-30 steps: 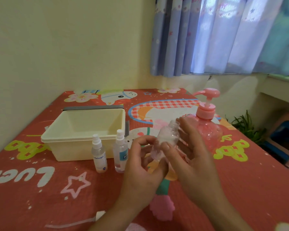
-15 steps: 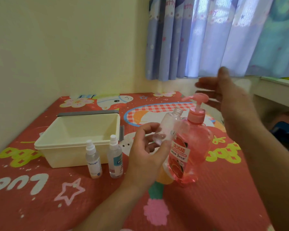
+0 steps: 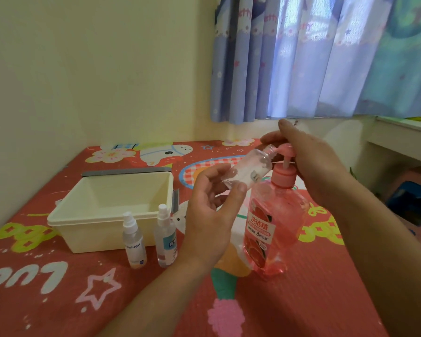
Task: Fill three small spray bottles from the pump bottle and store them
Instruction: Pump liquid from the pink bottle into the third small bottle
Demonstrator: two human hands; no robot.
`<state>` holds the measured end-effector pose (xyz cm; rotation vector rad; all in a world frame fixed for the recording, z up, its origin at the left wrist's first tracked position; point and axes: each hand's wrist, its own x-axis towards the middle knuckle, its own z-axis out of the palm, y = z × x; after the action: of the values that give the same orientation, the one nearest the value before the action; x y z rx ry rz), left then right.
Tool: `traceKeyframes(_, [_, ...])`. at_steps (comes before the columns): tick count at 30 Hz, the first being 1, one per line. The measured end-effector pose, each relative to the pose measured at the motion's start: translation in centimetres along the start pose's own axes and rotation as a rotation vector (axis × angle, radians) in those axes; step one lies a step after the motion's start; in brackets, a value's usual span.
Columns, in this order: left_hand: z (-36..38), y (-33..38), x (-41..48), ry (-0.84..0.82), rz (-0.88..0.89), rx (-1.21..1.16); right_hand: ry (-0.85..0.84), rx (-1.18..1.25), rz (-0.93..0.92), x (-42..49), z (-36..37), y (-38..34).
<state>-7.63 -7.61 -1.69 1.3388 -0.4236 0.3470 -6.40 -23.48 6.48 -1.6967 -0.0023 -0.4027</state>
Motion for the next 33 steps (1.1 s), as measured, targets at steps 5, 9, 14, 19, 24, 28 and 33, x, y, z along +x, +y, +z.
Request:
traceKeyframes(5, [0.0, 0.2, 0.3, -0.013, -0.021, -0.030, -0.117, -0.260, -0.075, 0.6, 0.5, -2.4])
traceKeyframes(9, [0.0, 0.1, 0.3, -0.018, -0.051, -0.024, -0.107, -0.500, -0.106, 0.9, 1.1, -2.4])
traceKeyframes(14, [-0.3, 0.1, 0.1, -0.027, -0.117, -0.030, -0.028, -0.559, -0.161, 1.2, 1.4, -0.9])
traceKeyframes(19, [-0.3, 0.0, -0.3, -0.020, -0.133, -0.027, -0.046, -0.557, -0.155, 1.4, 1.5, -1.1])
traceKeyframes(24, [-0.2, 0.0, -0.2, -0.018, -0.139, -0.049, -0.005, -0.594, -0.184, 1.3, 1.5, -0.6])
traceKeyframes(28, [-0.3, 0.0, -0.4, -0.032, -0.137, -0.058, -0.032, -0.579, -0.170, 1.4, 1.4, -0.6])
traceKeyframes(33, [-0.1, -0.1, -0.2, -0.048, -0.120, -0.110, -0.015, -0.557, -0.189, 1.6, 1.4, -0.2])
